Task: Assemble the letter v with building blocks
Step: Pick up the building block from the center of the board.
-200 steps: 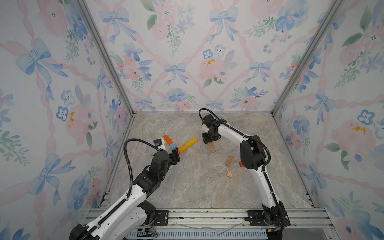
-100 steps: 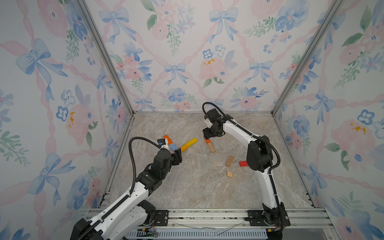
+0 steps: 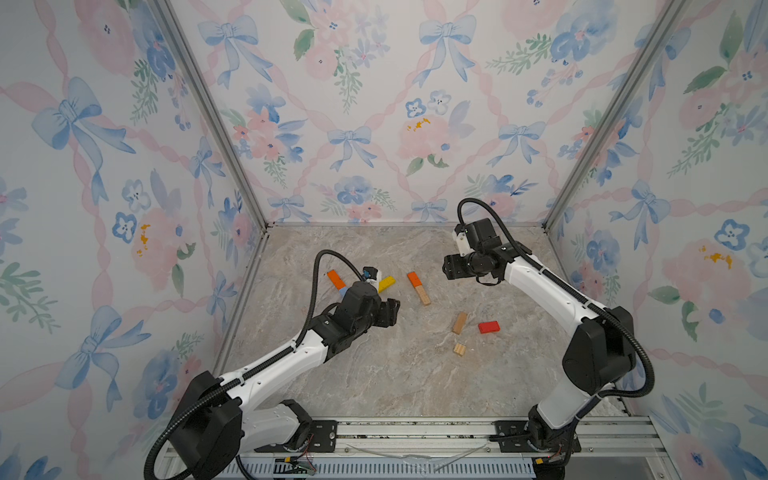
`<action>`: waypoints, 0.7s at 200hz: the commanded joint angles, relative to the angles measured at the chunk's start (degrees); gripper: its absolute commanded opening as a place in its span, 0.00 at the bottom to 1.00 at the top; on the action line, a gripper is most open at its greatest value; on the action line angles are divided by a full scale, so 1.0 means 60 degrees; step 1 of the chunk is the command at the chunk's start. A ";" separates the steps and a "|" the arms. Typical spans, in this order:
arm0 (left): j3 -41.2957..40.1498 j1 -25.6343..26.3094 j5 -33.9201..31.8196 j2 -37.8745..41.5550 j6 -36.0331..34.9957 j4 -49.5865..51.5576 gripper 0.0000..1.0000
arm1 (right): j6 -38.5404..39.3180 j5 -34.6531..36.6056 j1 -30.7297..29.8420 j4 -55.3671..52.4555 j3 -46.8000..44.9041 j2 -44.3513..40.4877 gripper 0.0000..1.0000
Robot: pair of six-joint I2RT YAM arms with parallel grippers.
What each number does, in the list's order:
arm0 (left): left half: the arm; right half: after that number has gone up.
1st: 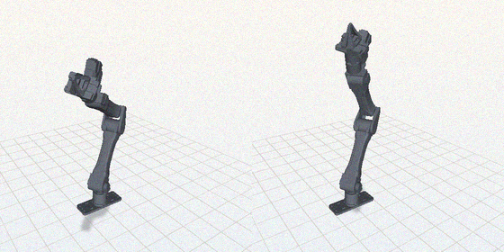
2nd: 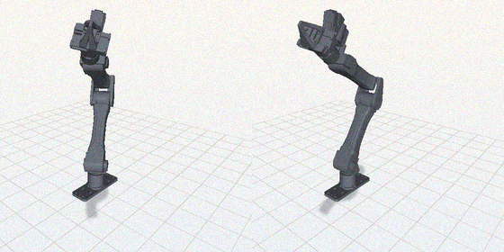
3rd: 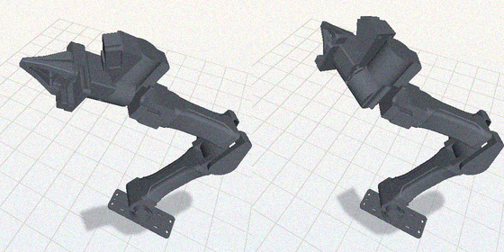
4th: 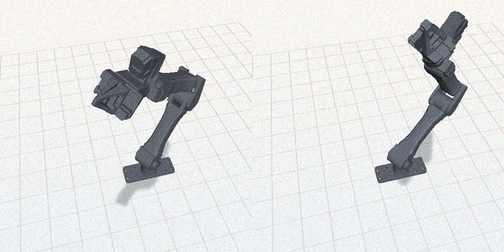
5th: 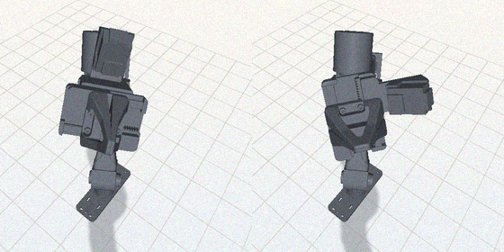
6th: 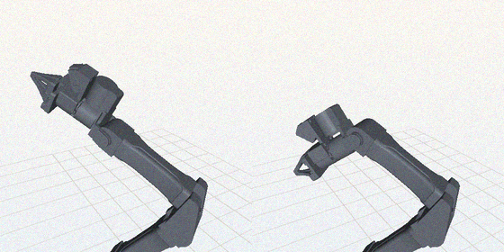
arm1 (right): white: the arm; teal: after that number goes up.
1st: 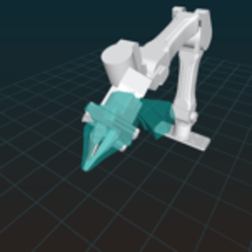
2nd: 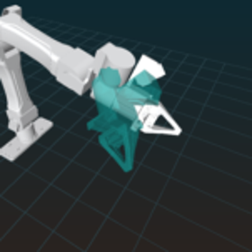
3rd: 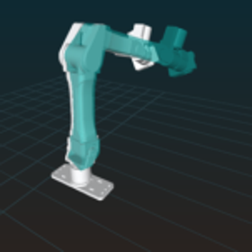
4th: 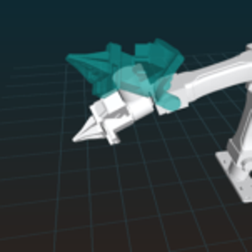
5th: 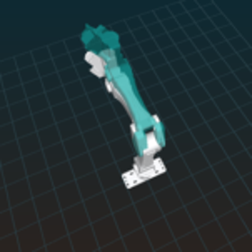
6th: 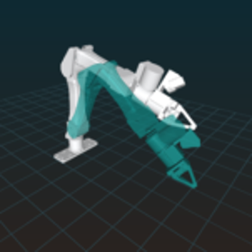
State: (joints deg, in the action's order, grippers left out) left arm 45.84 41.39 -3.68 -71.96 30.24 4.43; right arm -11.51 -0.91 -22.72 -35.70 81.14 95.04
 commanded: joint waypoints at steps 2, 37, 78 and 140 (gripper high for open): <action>0.0847 0.0540 0.0407 -0.0951 -0.0669 0.0464 0.74 | -0.0551 -0.0184 0.0234 0.0648 -0.0977 -0.0906 0.74; 0.1920 0.1394 0.0556 -0.2519 -0.1256 0.0824 0.76 | -0.0991 -0.0180 0.0587 0.0970 -0.2450 -0.1966 0.74; 0.3272 0.2332 0.0179 -0.4320 -0.1752 0.1609 0.76 | -0.1454 -0.0316 0.1136 0.1331 -0.3849 -0.3145 0.74; 0.4845 0.3270 0.0244 -0.6256 -0.1934 0.2144 0.77 | -0.1690 -0.0360 0.1709 0.1376 -0.5038 -0.4369 0.73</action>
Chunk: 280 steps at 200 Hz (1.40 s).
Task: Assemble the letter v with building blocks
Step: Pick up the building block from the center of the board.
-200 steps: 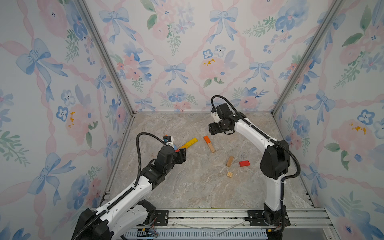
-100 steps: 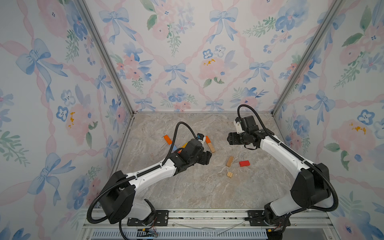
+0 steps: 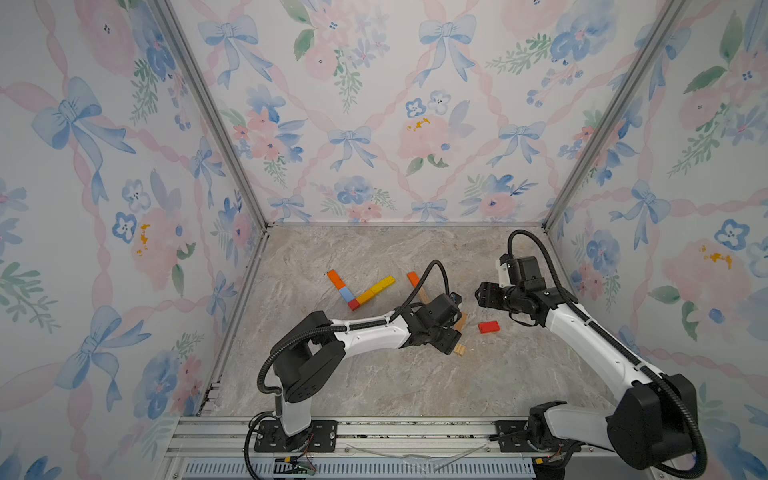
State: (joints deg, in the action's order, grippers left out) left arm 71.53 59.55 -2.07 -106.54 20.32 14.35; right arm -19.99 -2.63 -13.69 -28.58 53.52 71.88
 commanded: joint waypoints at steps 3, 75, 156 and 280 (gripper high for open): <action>0.0622 0.0287 -0.0022 -0.0574 -0.0280 0.0527 0.77 | -0.0302 -0.0066 0.0215 0.0216 -0.0501 -0.0581 0.73; 0.1892 0.0713 -0.0162 -0.2064 -0.0172 0.1114 0.75 | -0.0441 -0.0270 0.0670 0.0295 -0.1547 -0.1631 0.73; 0.2364 0.0825 -0.0678 -0.2723 -0.0075 0.1659 0.49 | -0.0378 -0.0387 0.0834 0.0347 -0.1632 -0.1715 0.73; 0.1916 0.0898 -0.1679 -0.1523 0.0115 0.1864 0.10 | -0.0593 -0.0710 0.0864 0.0631 -0.1681 -0.1552 0.72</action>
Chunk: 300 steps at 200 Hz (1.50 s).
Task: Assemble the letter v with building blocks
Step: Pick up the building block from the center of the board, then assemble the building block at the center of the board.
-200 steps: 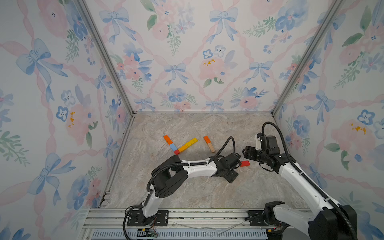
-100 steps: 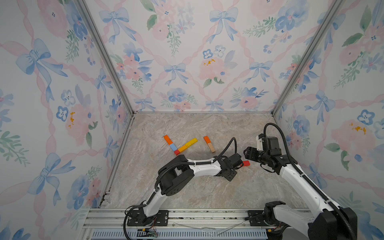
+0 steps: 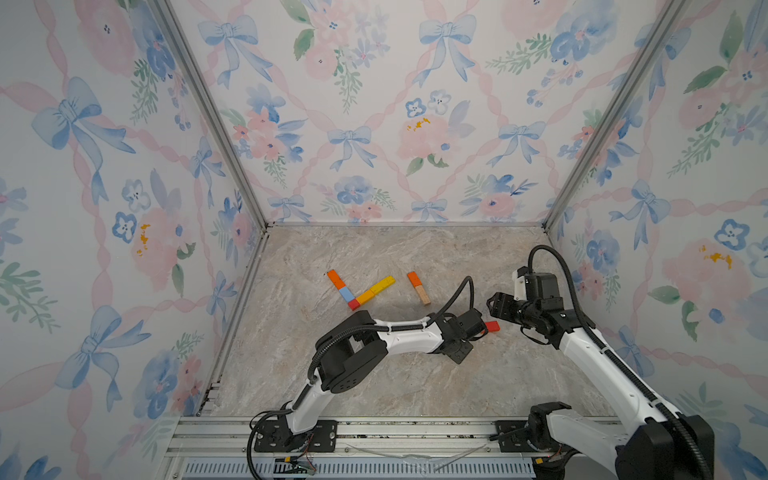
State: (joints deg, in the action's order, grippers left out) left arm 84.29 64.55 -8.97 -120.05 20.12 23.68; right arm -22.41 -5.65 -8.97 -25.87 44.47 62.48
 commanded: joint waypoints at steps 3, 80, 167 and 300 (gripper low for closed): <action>-0.0230 0.0060 -0.0576 0.0795 0.0148 0.0315 0.10 | -0.0192 -0.0224 0.0079 0.0188 -0.0175 0.0024 0.72; 0.0481 -0.0953 -0.0985 0.1136 0.1814 0.1533 0.10 | -0.0322 -0.0389 -0.0042 0.0383 -0.0148 0.0187 0.71; 0.1086 -0.1861 -0.0606 0.0471 0.5079 0.1572 0.05 | -0.0554 -0.0823 -0.0148 0.0805 -0.0247 0.0402 0.71; 0.1308 -0.2044 -0.1016 -0.0770 0.8035 0.1576 0.00 | -0.0644 -0.1232 -0.0191 0.1324 -0.0451 0.0222 0.71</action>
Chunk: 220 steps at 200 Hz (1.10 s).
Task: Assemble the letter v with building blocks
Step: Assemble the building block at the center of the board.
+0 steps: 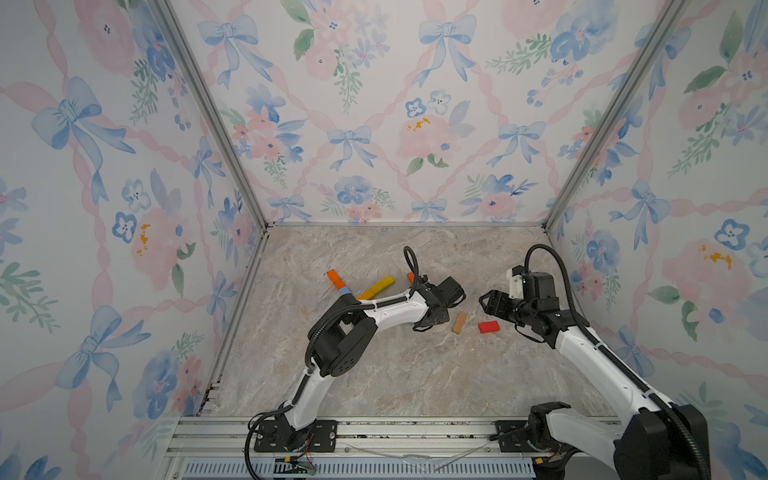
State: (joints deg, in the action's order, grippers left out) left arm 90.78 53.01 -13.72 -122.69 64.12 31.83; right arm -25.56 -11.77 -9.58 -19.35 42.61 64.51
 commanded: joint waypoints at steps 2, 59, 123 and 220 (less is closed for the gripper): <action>0.0211 -0.0138 -0.0232 -0.0357 0.0737 0.0220 0.00 | -0.0134 -0.0226 -0.0091 0.0267 -0.0143 -0.0128 0.71; 0.0481 -0.0292 -0.0234 -0.0639 0.0954 0.0217 0.02 | -0.0166 -0.0398 -0.0072 0.0413 -0.0173 -0.0170 0.71; 0.0704 -0.0282 -0.0204 -0.0877 0.0967 0.0235 0.15 | -0.0264 -0.0500 -0.0057 0.0572 -0.0346 -0.0161 0.72; 0.0698 -0.0281 -0.0246 -0.0723 0.1033 0.0231 0.61 | -0.0304 -0.0543 -0.0038 0.0604 -0.0448 -0.0173 0.72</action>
State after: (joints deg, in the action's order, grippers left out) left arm 95.07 51.59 -15.22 -126.08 69.80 31.18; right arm -26.65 -14.52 -9.58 -16.40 40.77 64.29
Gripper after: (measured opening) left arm 0.570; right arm 0.718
